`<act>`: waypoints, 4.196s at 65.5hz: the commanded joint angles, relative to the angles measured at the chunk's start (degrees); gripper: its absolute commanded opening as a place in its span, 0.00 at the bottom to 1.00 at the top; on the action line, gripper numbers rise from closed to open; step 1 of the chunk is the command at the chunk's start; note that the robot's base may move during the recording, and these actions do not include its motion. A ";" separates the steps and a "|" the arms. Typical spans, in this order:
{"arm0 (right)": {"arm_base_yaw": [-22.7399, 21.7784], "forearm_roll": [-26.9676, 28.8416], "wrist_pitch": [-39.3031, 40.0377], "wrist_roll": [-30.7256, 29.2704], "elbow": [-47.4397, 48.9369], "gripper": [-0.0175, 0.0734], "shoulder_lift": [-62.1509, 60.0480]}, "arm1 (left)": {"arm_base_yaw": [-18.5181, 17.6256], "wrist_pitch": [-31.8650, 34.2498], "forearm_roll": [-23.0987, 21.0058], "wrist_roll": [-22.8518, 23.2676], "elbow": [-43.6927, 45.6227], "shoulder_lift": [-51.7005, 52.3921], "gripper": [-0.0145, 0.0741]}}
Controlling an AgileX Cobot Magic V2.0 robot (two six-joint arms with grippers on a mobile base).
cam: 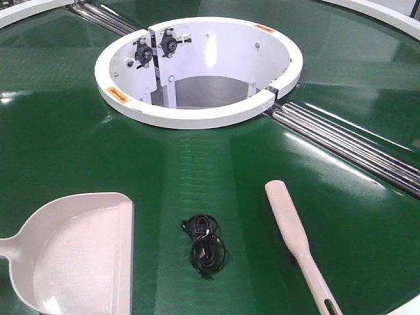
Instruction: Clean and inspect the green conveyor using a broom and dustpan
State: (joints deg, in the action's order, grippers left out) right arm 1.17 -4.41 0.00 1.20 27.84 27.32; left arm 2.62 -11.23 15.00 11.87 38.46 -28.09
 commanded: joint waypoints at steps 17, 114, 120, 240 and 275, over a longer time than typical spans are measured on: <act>-0.08 0.36 10.71 1.86 1.92 0.89 2.47 | -2.26 -1.22 -2.96 -3.88 1.95 -2.55 0.95; 19.20 1.95 -65.42 5.38 56.04 0.83 65.93 | -9.24 -8.27 -34.97 -32.69 1.96 -8.43 0.83; 19.20 1.81 -67.04 5.31 57.61 0.83 68.39 | -9.24 -8.64 -35.02 -32.69 1.96 -8.43 0.83; 19.20 6.87 -69.83 5.84 58.06 0.18 76.16 | -9.24 -15.29 -34.97 -32.64 1.96 -8.43 0.83; 19.20 8.78 -73.48 8.18 54.29 0.19 72.46 | -9.24 -18.28 -35.02 -32.64 1.96 -8.43 0.83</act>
State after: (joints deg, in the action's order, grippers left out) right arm 20.71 3.48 -70.06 9.28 82.73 102.75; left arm -6.11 -31.95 -18.94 -20.86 38.46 -36.43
